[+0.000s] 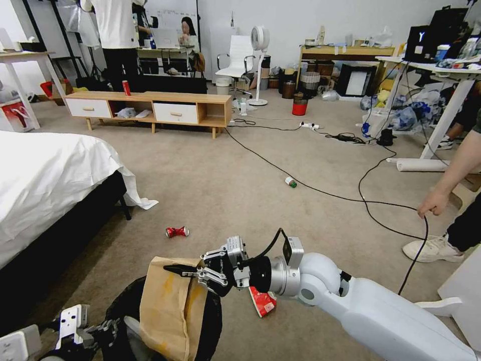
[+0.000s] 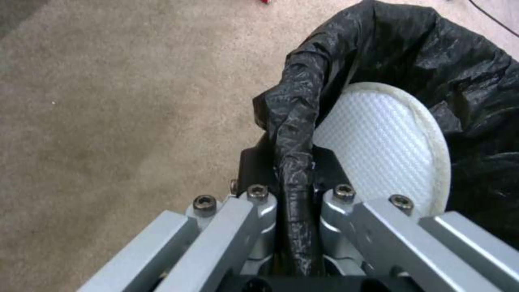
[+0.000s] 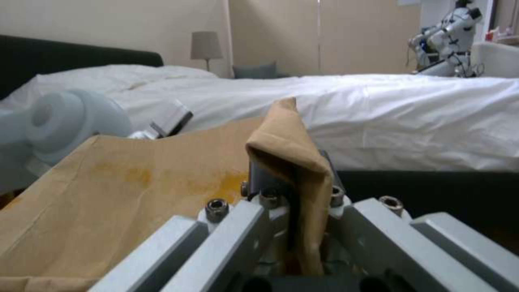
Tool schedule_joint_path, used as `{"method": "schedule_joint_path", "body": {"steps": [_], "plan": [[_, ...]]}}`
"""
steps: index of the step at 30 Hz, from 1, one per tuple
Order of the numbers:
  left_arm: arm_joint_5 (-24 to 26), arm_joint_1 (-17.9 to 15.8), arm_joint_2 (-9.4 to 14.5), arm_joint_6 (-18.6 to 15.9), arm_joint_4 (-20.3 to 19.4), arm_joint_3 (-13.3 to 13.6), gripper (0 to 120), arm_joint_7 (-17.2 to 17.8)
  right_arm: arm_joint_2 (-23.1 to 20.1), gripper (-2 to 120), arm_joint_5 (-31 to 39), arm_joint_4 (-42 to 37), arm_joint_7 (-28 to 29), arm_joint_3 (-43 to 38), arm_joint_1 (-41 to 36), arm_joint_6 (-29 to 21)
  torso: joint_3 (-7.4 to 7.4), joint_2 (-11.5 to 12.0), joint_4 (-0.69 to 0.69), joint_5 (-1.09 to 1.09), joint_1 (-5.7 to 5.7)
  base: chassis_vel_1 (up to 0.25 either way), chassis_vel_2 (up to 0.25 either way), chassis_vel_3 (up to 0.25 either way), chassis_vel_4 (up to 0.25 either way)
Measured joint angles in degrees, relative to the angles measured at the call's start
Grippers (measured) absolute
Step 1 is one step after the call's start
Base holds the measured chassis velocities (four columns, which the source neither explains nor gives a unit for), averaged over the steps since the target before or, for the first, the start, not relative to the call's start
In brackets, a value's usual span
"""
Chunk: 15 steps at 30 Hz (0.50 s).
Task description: Pick up the trash bin and place the garbage on the floor into it.
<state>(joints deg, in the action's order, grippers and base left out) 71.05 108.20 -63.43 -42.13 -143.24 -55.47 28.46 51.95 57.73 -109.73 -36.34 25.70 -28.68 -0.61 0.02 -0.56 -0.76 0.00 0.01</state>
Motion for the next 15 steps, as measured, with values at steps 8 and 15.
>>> {"method": "schedule_joint_path", "body": {"steps": [8,15], "plan": [[0.50,0.35,-0.21,0.00,0.00,0.01,4,0.22,0.23,29,-0.68,1.20,0.70,0.57,-0.20,0.00,0.00,0.00,0.00,0.00,0.00,0.000,0.000,0.000,0.000],[0.52,0.37,-0.59,0.00,0.00,0.69,4,0.32,0.59,56,-0.92,1.42,1.08,0.89,-0.43,0.00,0.00,0.00,0.00,0.00,0.00,0.000,0.000,0.000,0.000]]}}
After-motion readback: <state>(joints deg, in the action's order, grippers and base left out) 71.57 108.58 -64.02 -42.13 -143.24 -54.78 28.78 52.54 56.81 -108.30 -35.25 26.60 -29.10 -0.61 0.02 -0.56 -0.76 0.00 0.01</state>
